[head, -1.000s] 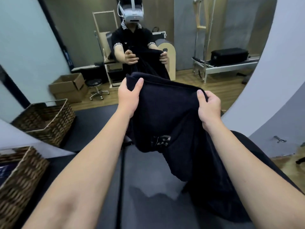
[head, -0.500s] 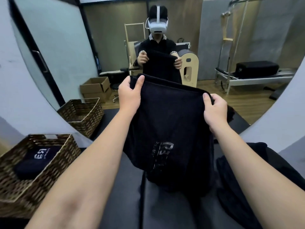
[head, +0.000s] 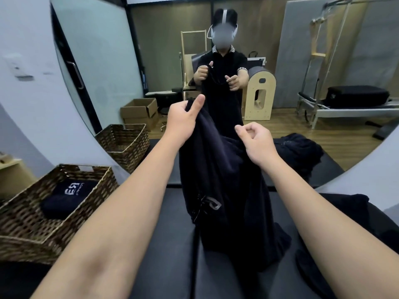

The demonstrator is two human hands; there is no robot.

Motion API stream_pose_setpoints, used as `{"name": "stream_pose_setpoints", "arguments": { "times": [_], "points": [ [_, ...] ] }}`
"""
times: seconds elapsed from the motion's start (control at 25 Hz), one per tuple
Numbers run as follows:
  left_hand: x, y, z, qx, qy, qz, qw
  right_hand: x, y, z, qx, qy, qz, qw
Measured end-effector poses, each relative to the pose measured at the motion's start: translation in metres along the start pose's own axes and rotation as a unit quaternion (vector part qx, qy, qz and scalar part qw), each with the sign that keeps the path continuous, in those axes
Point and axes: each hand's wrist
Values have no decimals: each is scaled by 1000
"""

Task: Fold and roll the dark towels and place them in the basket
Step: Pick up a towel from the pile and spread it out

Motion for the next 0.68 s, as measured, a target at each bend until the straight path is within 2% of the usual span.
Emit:
{"name": "stream_pose_setpoints", "arguments": {
  "times": [0.16,0.28,0.44,0.68],
  "points": [
    [4,14,-9,-99,19,6,995,-14,24,-11,-144,77,107,981],
    [7,18,-14,-160,15,30,987,-12,30,-14,-193,73,113,972],
    [3,20,-10,-177,-2,77,981,-7,35,-14,-156,37,160,974],
    [-8,22,-4,-158,0,-1,987,-10,36,-8,-81,38,192,977]
  ]
}}
Point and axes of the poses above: each hand's wrist, its own z-axis towards the middle knuckle, its own y-axis out of the palm, x = y × z, and after that the axes turned 10 degrees about x, right-handed
